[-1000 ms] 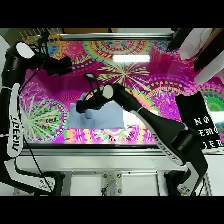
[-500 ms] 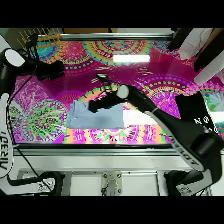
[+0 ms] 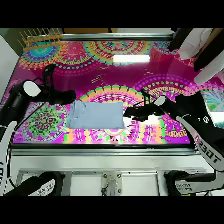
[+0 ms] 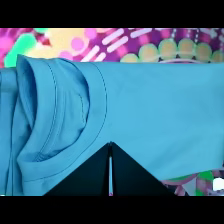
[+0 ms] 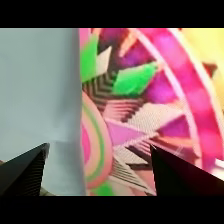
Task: Fold the clothes and pants, and hang the long-sleeved shirts on hangers.
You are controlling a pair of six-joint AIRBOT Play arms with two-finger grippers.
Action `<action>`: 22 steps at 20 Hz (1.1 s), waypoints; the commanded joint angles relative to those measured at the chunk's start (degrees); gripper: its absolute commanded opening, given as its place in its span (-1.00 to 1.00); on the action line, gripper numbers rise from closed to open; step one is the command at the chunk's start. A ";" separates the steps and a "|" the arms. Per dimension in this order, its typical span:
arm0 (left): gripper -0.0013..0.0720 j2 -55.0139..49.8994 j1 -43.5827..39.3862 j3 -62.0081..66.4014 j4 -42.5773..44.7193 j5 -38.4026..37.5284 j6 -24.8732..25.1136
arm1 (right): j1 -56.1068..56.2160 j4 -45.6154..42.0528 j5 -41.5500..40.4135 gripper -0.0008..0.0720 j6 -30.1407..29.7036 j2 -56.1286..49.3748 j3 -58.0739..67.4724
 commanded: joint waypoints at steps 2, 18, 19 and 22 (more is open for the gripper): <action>-0.95 1.62 -2.86 -3.08 0.02 1.55 0.11 | 2.29 17.57 -0.39 0.95 -10.86 -6.62 0.83; -0.95 1.62 -3.06 -3.08 0.02 1.36 0.11 | -11.47 -11.08 8.87 -0.93 2.86 2.75 16.24; -0.95 1.62 -3.06 -3.08 0.00 1.40 0.11 | -16.31 -12.81 9.81 -0.93 2.84 5.55 16.65; -0.95 1.62 -3.06 -3.08 0.00 1.42 0.11 | -29.77 -13.79 9.92 -0.93 2.84 11.76 16.68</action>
